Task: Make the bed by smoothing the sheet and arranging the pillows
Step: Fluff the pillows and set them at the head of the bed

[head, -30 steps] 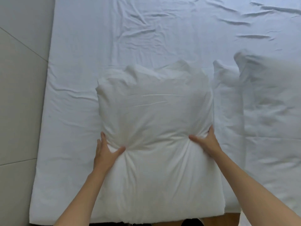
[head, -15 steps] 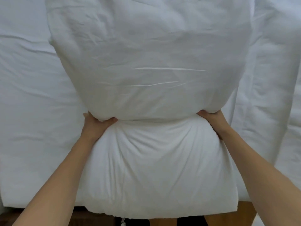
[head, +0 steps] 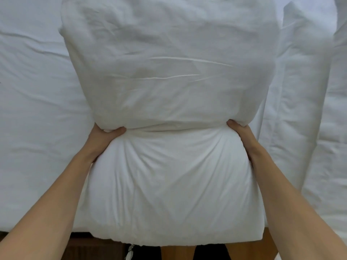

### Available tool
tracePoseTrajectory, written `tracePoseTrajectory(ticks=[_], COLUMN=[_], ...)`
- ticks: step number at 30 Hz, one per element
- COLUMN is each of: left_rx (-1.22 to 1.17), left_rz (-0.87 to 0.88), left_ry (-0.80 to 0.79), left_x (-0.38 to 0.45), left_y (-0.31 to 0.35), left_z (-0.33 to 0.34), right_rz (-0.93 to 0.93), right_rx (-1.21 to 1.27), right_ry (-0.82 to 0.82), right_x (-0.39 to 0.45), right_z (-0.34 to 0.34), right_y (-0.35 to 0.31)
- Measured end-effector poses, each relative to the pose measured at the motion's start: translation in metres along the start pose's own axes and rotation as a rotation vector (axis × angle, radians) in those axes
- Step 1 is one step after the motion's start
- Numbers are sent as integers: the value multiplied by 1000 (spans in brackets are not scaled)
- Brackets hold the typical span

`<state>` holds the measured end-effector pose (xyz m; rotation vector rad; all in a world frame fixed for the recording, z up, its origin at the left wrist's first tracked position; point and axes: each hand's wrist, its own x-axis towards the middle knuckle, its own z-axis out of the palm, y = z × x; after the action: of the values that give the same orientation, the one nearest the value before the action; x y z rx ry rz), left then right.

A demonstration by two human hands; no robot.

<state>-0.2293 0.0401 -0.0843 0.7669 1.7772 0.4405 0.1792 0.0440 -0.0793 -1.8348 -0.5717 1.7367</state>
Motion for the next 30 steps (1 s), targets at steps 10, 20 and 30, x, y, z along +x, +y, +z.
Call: tracePoseTrajectory(ticks=[10,20,30], left_rx=[-62,12,670], left_rz=[-8,77,174], left_ry=[86,329,490], left_x=[-96,-100,-62], left_y=[43,71,16], left_z=[-96,-308,-240], right_rz=[-33,-97,-265], right_rx=[115,164,-467], right_ry=[18,-172,-87], right_x=[-116,-142,-108], right_z=[90,284,396], right_y=[-44,-80,-74])
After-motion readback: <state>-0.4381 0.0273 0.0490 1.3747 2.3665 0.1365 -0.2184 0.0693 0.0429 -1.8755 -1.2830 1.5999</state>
